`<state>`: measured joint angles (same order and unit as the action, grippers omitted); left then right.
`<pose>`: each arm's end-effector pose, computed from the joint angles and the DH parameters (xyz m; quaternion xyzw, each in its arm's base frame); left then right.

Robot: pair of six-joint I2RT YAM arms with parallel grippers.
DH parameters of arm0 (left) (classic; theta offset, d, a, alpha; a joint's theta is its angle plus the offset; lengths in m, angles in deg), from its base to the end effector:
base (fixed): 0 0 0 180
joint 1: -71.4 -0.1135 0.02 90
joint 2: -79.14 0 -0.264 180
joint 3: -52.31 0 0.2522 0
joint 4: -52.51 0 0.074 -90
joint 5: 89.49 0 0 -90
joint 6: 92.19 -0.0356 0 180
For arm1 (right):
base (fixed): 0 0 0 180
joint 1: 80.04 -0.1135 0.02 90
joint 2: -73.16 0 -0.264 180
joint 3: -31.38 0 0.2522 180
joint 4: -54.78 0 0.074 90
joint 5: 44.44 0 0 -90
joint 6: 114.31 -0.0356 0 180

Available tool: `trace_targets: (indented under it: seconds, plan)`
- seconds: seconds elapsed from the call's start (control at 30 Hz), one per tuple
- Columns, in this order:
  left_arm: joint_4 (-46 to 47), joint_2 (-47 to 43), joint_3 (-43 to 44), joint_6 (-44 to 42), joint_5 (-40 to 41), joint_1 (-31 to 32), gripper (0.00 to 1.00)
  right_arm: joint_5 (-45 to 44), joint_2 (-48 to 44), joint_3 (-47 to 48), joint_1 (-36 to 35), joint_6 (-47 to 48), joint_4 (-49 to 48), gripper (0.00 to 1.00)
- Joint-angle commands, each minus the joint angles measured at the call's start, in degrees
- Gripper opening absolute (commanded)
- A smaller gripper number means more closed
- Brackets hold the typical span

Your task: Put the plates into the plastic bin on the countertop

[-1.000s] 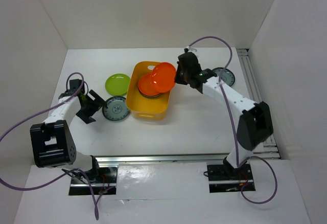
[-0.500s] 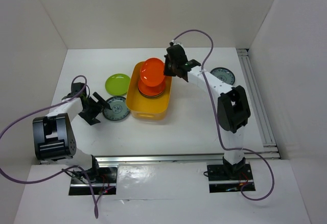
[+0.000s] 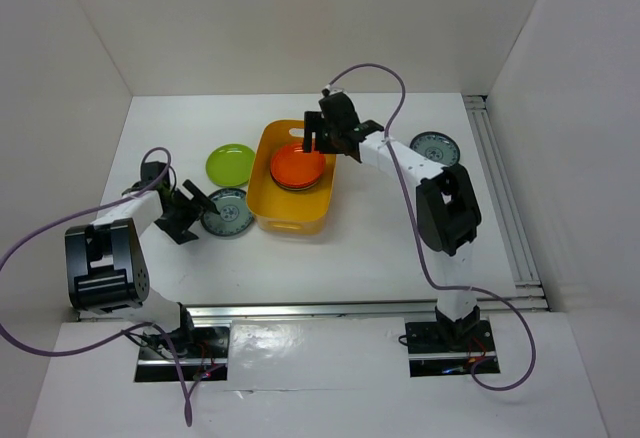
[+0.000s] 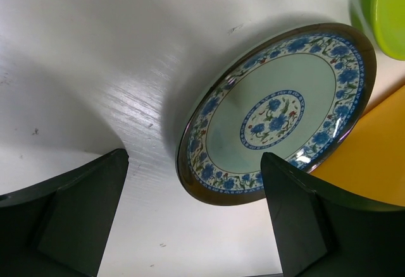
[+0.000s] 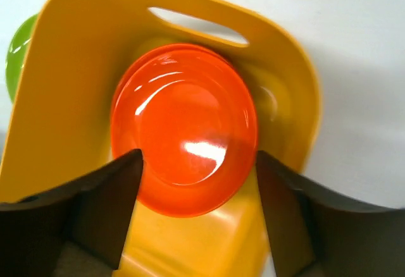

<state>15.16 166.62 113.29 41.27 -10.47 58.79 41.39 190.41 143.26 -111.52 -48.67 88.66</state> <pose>0.2768 0.0550 0.1669 -0.4366 0.8660 -0.1497 0.1923 0.4080 0.2468 0.2553 -0.0405 0.9021 0.1715 0.3938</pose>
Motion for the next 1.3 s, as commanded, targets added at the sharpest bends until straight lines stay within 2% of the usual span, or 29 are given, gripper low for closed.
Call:
trace_targets:
  seconds: [0.0,0.07,0.13,0.2,0.43,0.5,0.53,0.6,0.63,0.8,0.83,0.93,0.97,1.13,1.27]
  plan:
    - [0.7,1.9,-1.3,-0.9,-0.4,0.7,1.0,2.6,-2.5,2.5,-3.0,2.0,-5.5,0.82]
    - [1.3,1.9,-1.3,-0.9,-0.4,1.4,0.98,3.1,-2.6,4.6,-4.5,2.6,-4.8,0.99]
    - [1.3,1.9,-1.8,-0.9,-0.4,2.1,0.96,3.6,-3.2,7.9,-5.7,2.6,-4.3,1.0]
    - [1.3,1.9,-1.8,-0.9,0.2,2.6,0.88,3.6,-5.2,9.2,-7.3,2.6,-4.3,1.0]
    - [0.6,3.7,-2.3,0.2,3.6,2.6,0.82,5.2,-15.7,5.8,-9.0,2.0,-7.1,1.0]
    - [0.6,3.7,-2.3,0.7,4.3,2.6,0.69,5.2,-18.1,5.1,-9.0,2.0,-7.1,1.0]
    - [0.6,3.7,-2.3,0.7,4.3,2.6,0.68,5.2,-18.8,4.5,-9.0,2.0,-7.1,1.0]
    - [0.6,3.0,-2.3,1.3,5.4,2.6,0.47,5.2,-21.0,4.0,-9.0,2.0,-6.6,1.0]
    - [-0.1,3.0,-2.3,1.3,6.1,2.6,0.41,5.2,-21.7,3.1,-8.4,2.0,-6.6,1.0]
    - [-1.5,4.5,-1.8,1.3,6.7,2.6,0.41,6.4,-26.7,0.5,-6.7,1.5,-7.9,1.0]
    - [-1.5,5.1,-1.8,1.3,6.7,2.6,0.28,6.4,-27.2,0.5,-6.7,1.5,-7.9,1.0]
    - [-3.0,5.6,-1.3,1.3,8.1,3.1,0.11,6.9,-29.2,-1.4,-5.3,1.0,-8.5,1.0]
    - [-3.7,5.6,-0.6,1.3,9.0,3.1,0.0,6.9,-29.2,-1.4,-5.3,1.0,-8.5,1.0]
    - [-12.7,5.0,3.6,2.1,12.7,3.1,0.0,7.5,-31.1,-2.6,-3.3,1.0,-8.5,1.0]
    - [-21.4,-3.0,9.2,4.9,17.5,3.1,0.0,8.2,-32.3,-2.6,-2.1,1.0,-8.0,1.0]
